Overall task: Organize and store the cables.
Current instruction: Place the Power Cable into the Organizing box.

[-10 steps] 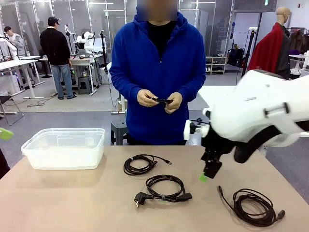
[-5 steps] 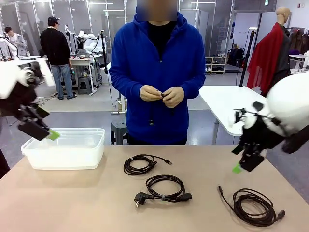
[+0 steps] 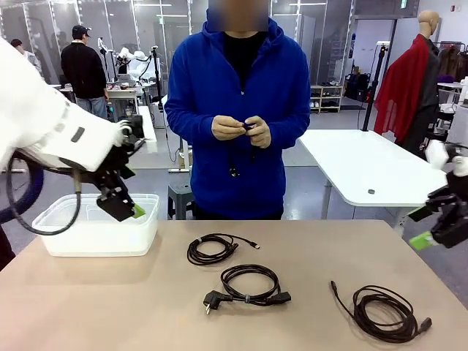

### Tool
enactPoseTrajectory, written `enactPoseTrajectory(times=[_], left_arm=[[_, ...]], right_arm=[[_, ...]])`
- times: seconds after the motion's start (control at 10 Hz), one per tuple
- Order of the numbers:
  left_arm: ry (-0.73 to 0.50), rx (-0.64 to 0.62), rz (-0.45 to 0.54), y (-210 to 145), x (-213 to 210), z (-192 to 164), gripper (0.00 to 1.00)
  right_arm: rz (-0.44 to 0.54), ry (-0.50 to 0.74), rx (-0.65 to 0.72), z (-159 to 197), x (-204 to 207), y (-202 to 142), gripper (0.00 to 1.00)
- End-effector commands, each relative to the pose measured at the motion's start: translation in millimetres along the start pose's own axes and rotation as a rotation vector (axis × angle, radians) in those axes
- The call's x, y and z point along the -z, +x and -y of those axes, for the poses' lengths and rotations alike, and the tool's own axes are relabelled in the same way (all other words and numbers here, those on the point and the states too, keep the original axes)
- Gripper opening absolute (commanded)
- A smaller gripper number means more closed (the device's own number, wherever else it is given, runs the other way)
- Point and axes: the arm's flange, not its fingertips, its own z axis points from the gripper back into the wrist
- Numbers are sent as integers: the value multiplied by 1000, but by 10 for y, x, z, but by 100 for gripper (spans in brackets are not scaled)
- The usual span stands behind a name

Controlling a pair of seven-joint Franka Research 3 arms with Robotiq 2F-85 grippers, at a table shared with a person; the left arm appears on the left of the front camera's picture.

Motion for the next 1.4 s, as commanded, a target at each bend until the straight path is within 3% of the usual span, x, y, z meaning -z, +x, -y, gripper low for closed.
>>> enactPoseTrajectory(times=[0.0,0.3,0.7,0.9,1.0,1.3], left_arm=[[-14,38,-7,162,170,11,100],[-60,116,-34,431,424,93,100],[-63,210,-41,735,702,197,100],[-75,195,-44,748,754,185,100],[-94,187,-38,712,731,133,100],[-94,189,-48,728,733,249,100]], right_arm=[[81,35,-13,-89,-132,-288,100],[123,36,29,27,-455,-711,100],[184,108,61,168,-581,-1224,100],[184,161,37,285,-457,-1317,100],[168,95,81,82,-556,-1232,100],[168,95,81,82,-556,-1232,100]])
